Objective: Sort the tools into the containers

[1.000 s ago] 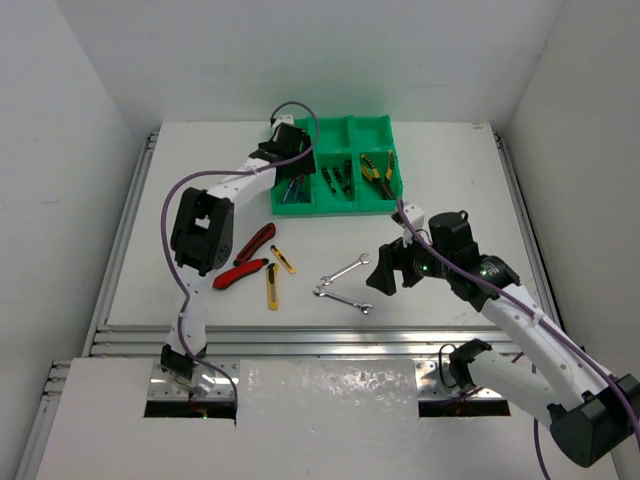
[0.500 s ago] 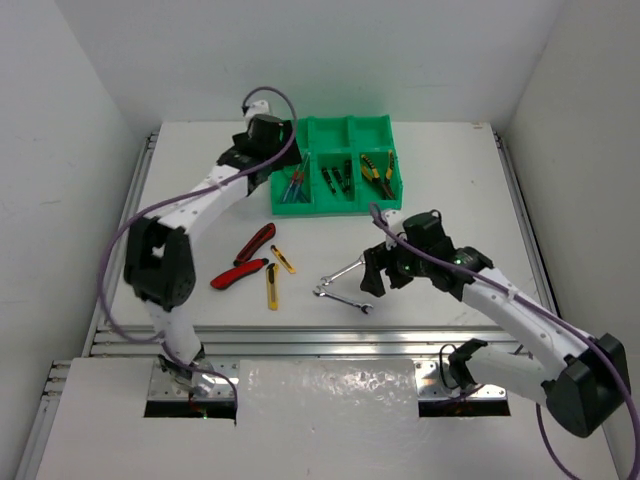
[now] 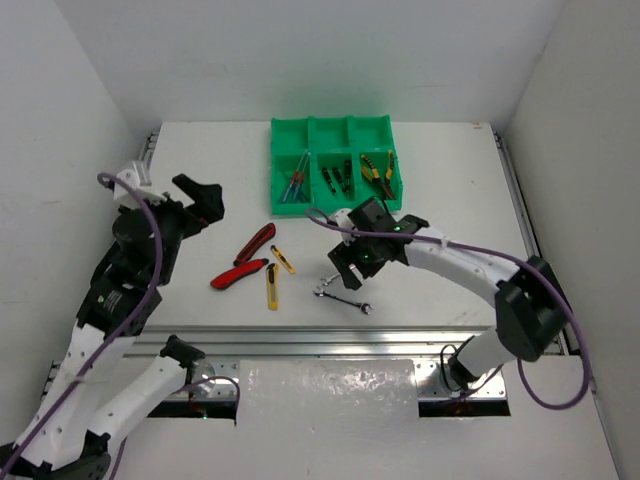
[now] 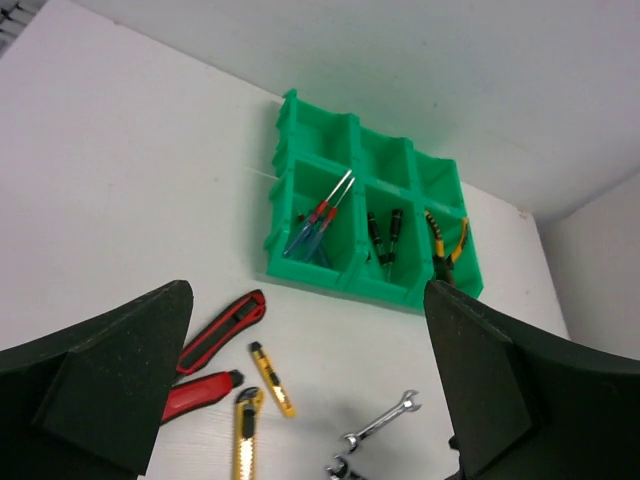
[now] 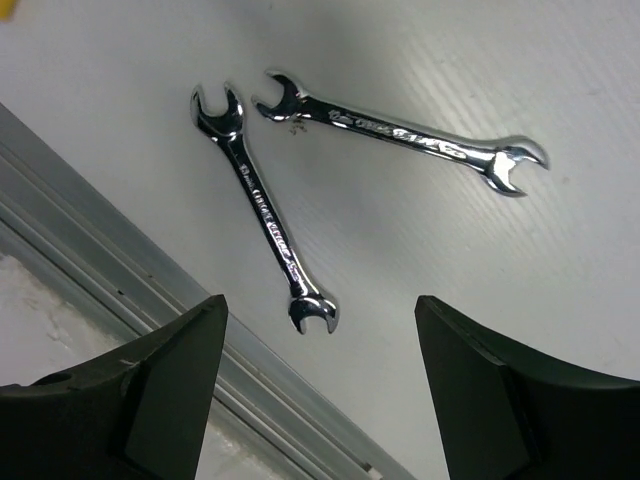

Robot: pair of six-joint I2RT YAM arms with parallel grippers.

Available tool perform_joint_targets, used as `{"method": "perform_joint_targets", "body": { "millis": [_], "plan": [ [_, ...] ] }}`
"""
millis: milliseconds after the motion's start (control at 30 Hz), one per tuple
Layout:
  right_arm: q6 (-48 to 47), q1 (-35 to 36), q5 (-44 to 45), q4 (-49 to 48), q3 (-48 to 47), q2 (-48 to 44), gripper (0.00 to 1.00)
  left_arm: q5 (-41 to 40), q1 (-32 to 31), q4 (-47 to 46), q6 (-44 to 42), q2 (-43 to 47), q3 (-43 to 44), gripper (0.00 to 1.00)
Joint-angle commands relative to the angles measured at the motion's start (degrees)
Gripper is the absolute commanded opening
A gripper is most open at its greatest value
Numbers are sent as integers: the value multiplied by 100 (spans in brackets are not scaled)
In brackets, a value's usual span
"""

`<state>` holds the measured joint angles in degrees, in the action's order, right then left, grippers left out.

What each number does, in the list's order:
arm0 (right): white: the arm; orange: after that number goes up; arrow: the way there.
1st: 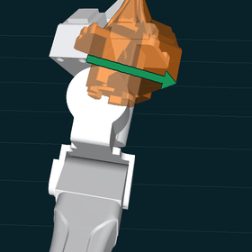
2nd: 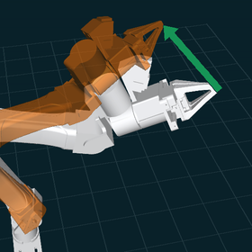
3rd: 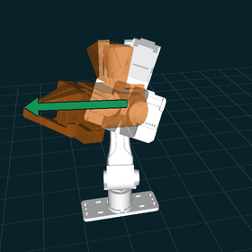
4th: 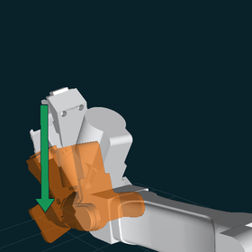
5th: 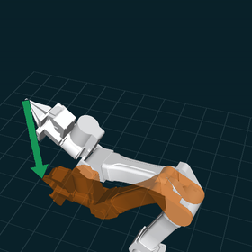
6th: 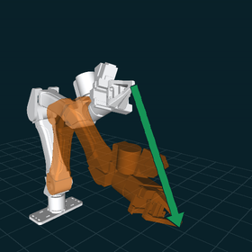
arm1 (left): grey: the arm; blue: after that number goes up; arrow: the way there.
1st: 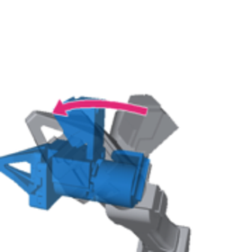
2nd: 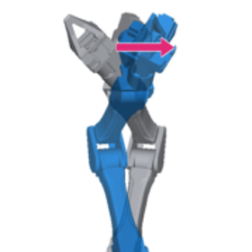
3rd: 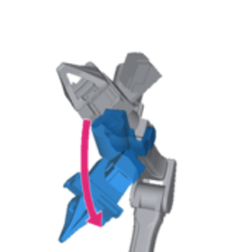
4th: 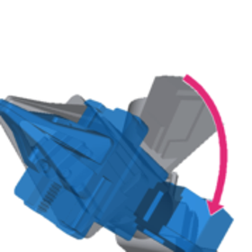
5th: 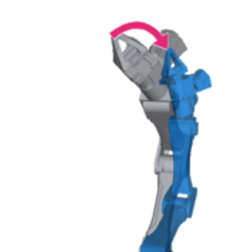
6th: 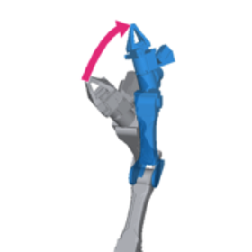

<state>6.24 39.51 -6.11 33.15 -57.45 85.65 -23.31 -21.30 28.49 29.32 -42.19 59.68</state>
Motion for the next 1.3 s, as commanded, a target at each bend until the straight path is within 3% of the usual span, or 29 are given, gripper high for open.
{"method": "perform_joint_targets", "body": {
  "millis": [0,133,233,500,533,567,700,833,967,1133,1267],
  "plan": [
    [-448,337,-48,403,-258,487,76,397,29,280,-822,518,-500,100],
    [-317,751,197,192,-389,1137,74,-121,38,-1,-744,1099,-1361,100],
    [-176,909,329,157,-591,1682,70,369,38,-28,-813,1021,-1477,100],
    [-105,927,287,16,-785,2456,62,776,38,-107,-955,765,-1503,98],
    [-105,927,216,25,-811,2570,58,801,38,-124,-963,826,-1521,98],
    [-79,927,207,104,-864,2710,46,828,38,-151,-972,870,-1538,98],
    [61,945,277,70,-751,2782,29,811,38,-142,-972,932,-1530,98],
    [219,1076,889,-1,-575,2686,26,837,29,-142,-981,967,-1547,98],
    [299,1147,814,-124,-443,2764,26,854,38,-142,-990,959,-1547,98],
    [343,1270,962,-10,-644,3019,8,907,38,-142,-972,976,-1547,98],
    [588,1323,1287,-238,-513,2511,0,1083,38,7,-448,985,-1503,98]
  ]
}}
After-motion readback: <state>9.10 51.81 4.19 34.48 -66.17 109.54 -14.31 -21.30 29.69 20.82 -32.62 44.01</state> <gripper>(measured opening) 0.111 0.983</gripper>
